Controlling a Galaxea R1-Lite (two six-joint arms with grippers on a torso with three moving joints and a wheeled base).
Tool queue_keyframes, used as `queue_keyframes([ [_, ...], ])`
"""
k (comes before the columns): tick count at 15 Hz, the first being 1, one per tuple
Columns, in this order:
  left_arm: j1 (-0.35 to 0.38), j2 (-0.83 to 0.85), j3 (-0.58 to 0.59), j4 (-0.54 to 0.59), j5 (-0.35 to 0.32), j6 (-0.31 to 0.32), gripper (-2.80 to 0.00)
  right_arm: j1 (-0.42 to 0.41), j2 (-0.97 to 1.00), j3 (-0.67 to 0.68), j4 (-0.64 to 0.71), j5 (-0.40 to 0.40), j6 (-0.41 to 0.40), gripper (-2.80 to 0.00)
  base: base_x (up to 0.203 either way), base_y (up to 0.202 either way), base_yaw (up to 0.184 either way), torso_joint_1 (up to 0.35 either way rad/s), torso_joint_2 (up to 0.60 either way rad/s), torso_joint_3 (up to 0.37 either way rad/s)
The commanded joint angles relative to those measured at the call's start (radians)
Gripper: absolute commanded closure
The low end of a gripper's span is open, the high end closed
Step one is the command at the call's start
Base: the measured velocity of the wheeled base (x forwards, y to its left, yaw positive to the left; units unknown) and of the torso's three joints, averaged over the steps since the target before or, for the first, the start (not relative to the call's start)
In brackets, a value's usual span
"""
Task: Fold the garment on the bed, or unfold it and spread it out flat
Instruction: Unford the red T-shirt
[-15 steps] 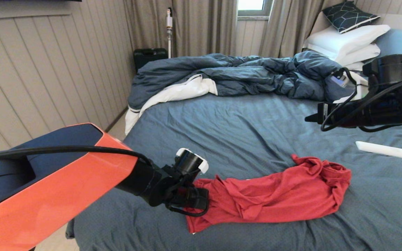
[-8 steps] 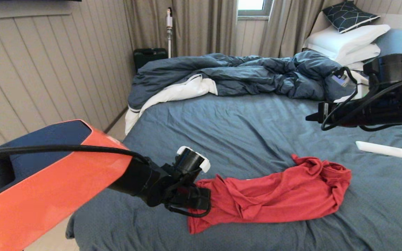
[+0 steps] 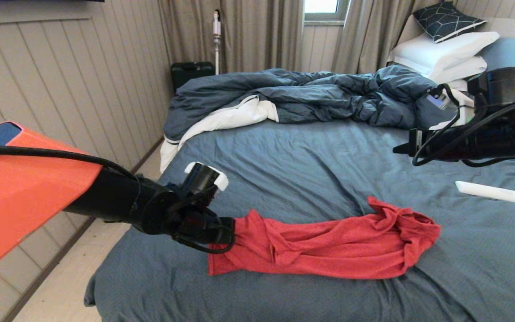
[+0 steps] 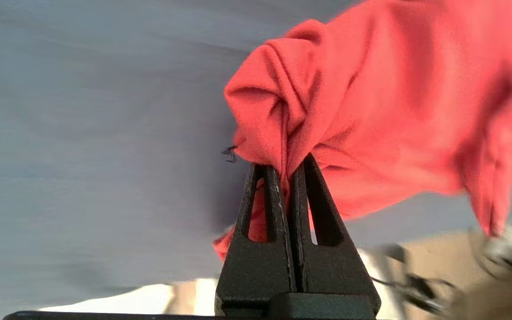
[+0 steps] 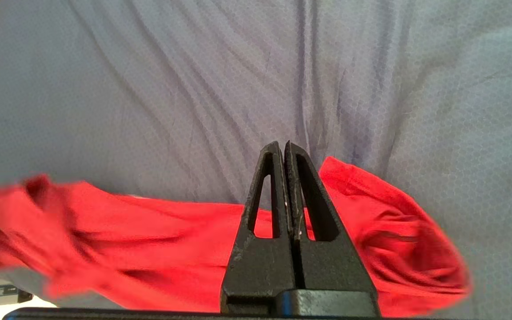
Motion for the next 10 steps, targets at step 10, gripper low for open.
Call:
queue_keyframes([
  [10, 0.380, 0.006, 0.080, -0.018, -0.120, 0.269, 0.00, -0.014, 0.038, -0.006, -0.001, 0.001, -0.009, 0.00, 0.000, 0.000, 0.000, 0.000, 0.00, 0.000],
])
